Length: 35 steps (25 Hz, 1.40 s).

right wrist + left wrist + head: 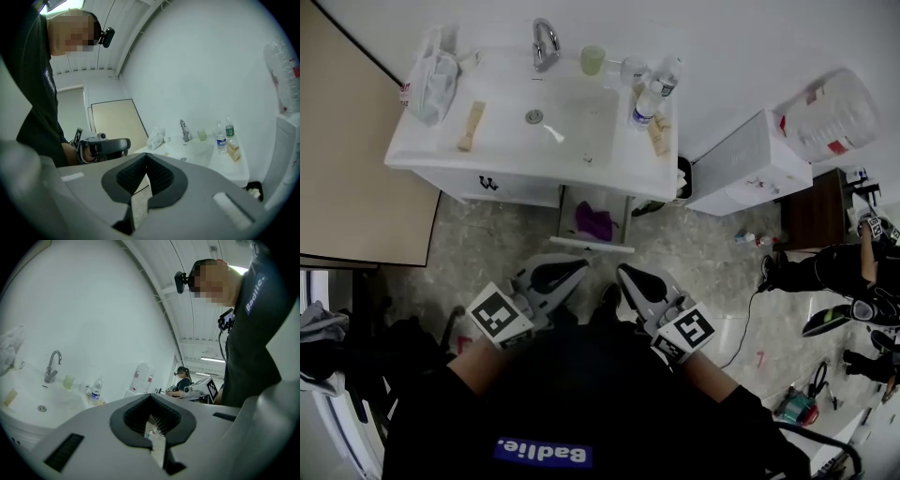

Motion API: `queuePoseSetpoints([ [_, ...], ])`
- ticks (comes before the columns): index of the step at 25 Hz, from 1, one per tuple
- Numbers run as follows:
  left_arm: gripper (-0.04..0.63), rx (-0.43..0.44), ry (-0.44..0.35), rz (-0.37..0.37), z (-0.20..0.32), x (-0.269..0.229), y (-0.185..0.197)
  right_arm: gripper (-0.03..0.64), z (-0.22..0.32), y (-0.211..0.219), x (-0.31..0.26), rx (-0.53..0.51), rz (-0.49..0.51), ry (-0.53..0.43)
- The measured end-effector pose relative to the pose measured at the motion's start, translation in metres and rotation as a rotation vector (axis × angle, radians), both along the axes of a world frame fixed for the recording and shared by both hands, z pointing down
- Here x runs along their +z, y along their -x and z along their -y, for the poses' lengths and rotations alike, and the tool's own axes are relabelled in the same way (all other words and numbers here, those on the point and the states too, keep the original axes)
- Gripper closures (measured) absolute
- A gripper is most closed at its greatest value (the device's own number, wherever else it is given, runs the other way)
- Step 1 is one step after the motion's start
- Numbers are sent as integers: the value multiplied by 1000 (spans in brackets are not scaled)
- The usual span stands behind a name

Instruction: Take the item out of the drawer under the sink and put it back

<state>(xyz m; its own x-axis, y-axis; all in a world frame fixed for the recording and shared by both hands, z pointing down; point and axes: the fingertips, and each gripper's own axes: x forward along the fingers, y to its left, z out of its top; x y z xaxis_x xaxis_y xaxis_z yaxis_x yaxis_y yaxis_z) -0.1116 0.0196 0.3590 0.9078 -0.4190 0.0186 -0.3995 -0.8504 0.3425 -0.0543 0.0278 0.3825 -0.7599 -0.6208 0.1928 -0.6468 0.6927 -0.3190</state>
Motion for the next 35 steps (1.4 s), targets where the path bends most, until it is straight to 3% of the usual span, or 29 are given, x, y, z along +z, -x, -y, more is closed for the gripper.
queuePoseSetpoints([
  [16, 606, -69, 15, 237, 59, 87, -62, 615, 31, -76, 14, 17, 18, 3],
  [25, 603, 13, 75, 419, 76, 165, -94, 615, 25, -107, 27, 42, 20, 24],
  [35, 601, 96, 108, 638, 96, 247, -98, 614, 20, -117, 47, 57, 5, 58],
])
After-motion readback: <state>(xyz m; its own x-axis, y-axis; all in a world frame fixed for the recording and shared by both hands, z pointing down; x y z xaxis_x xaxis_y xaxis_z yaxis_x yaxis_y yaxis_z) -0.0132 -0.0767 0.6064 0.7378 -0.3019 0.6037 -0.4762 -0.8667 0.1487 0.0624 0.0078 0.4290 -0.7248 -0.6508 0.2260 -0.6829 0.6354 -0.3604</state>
